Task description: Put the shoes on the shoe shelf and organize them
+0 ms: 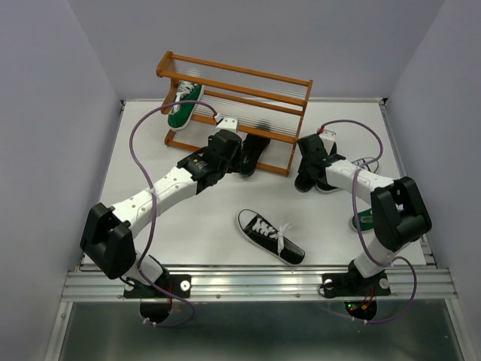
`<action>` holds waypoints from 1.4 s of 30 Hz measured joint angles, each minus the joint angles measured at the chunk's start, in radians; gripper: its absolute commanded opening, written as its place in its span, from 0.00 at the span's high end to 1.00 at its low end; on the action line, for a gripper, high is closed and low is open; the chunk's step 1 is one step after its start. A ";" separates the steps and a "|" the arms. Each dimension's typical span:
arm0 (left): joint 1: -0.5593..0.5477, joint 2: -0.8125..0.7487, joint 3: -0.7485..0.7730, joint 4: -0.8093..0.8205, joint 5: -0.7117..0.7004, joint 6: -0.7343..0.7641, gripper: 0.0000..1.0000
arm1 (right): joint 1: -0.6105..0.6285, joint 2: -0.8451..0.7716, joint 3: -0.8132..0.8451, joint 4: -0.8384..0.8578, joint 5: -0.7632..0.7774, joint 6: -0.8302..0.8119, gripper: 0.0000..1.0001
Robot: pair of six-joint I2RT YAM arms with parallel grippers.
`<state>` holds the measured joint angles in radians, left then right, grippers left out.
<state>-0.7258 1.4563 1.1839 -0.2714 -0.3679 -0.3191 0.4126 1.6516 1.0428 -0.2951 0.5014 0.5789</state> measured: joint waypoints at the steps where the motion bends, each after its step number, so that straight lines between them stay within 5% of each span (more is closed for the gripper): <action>1: 0.000 0.000 0.000 0.000 0.000 0.000 0.44 | 0.000 0.000 -0.007 0.007 0.000 -0.002 0.60; 8: 0.000 0.000 0.000 -0.002 -0.003 0.000 0.44 | 0.000 0.000 -0.037 0.047 0.000 -0.003 0.59; 12: 0.000 0.000 0.000 -0.003 -0.004 0.000 0.45 | 0.000 -0.004 -0.058 0.071 0.000 0.001 0.99; 33: 0.000 -0.026 0.000 -0.011 -0.049 0.011 0.45 | 0.000 -0.486 -0.198 -0.126 -0.243 -0.033 0.99; 41: 0.000 -0.023 0.002 -0.021 -0.081 0.027 0.45 | 0.001 -0.536 -0.203 -0.229 -0.291 -0.051 0.99; 42: 0.000 -0.020 0.003 -0.021 -0.082 0.027 0.45 | 0.001 -0.536 -0.206 -0.229 -0.296 -0.051 0.89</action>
<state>-0.7258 1.4361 1.1866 -0.2928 -0.4503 -0.2916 0.4137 1.1152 0.8371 -0.5240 0.2050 0.5274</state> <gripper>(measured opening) 0.555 0.022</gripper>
